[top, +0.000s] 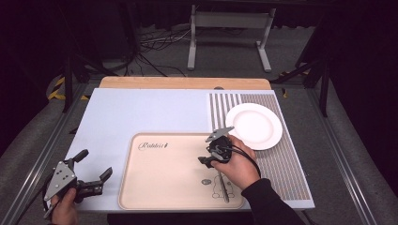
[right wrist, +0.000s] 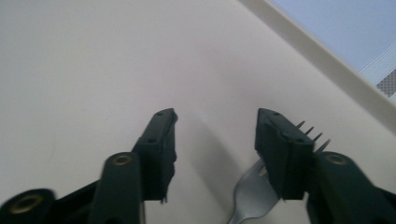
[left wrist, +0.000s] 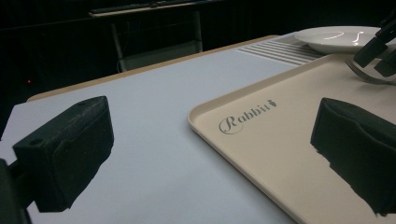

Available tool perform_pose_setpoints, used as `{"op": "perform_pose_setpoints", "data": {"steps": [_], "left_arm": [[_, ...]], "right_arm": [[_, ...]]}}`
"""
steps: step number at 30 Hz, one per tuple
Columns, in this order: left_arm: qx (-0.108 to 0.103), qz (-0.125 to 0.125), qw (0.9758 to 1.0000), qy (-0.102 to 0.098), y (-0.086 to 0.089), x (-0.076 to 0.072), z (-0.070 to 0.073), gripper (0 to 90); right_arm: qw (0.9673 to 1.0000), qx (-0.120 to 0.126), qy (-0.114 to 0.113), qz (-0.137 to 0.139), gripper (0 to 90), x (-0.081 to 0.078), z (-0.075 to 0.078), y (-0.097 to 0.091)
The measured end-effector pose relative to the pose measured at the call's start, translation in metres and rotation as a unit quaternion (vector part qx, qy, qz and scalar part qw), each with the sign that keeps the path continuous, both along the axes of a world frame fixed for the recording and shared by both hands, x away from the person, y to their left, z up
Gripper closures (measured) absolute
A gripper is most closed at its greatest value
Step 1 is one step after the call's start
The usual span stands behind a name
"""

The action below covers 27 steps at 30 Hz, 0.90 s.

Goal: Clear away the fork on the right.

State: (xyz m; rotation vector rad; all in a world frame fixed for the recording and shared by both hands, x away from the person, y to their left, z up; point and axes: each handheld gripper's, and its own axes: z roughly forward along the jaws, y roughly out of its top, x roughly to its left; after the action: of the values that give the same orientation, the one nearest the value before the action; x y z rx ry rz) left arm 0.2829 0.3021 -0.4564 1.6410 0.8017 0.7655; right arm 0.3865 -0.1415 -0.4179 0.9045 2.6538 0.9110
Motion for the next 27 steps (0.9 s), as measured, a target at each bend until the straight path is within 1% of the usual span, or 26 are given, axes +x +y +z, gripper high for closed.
{"op": "perform_pose_setpoints", "data": {"steps": [3, 6, 9, 11, 13, 14, 18, 22, 27], "left_arm": [[0.0, 0.0, 1.0, 0.001, 0.0, 0.0, 0.0, 0.1], [0.0, 0.0, 1.0, 0.001, 0.0, 0.0, 0.0, 0.1], [0.0, 0.0, 1.0, 0.001, 0.0, 0.0, 0.0, 0.1], [-0.001, 0.0, 1.0, 0.001, 0.0, 0.0, 0.0, 0.1], [-0.001, 0.0, 1.0, 0.0, 0.0, 0.0, 0.0, 0.1], [-0.001, 0.0, 1.0, 0.0, 0.0, 0.0, 0.0, 0.1], [-0.001, 0.0, 1.0, 0.001, 0.0, 0.0, 0.0, 0.1], [-0.002, 0.0, 1.0, 0.0, 0.0, 0.0, 0.0, 0.1], [-0.002, 0.0, 1.0, -0.002, 0.0, 0.0, 0.0, 0.1]], "right_arm": [[0.9995, -0.022, -0.019, 0.015, 65.4, 0.002, -0.001, 0.0], [0.9992, -0.03, -0.01, 0.025, 74.4, 0.004, -0.005, -0.001], [0.9986, -0.04, -0.009, 0.033, 80.7, 0.006, -0.009, -0.002], [0.9986, -0.041, -0.009, 0.032, 82.3, 0.007, -0.011, -0.003], [0.9988, -0.036, -0.008, 0.032, 84.8, 0.008, -0.013, -0.003], [0.9987, -0.039, -0.004, 0.032, 86.0, 0.008, -0.014, -0.003], [0.9983, -0.048, -0.008, 0.032, 90.0, 0.008, -0.015, -0.003], [0.9977, -0.057, -0.012, 0.033, 90.0, 0.009, -0.015, -0.004], [0.9976, -0.061, -0.014, 0.03, 90.0, 0.009, -0.016, -0.005]]}}
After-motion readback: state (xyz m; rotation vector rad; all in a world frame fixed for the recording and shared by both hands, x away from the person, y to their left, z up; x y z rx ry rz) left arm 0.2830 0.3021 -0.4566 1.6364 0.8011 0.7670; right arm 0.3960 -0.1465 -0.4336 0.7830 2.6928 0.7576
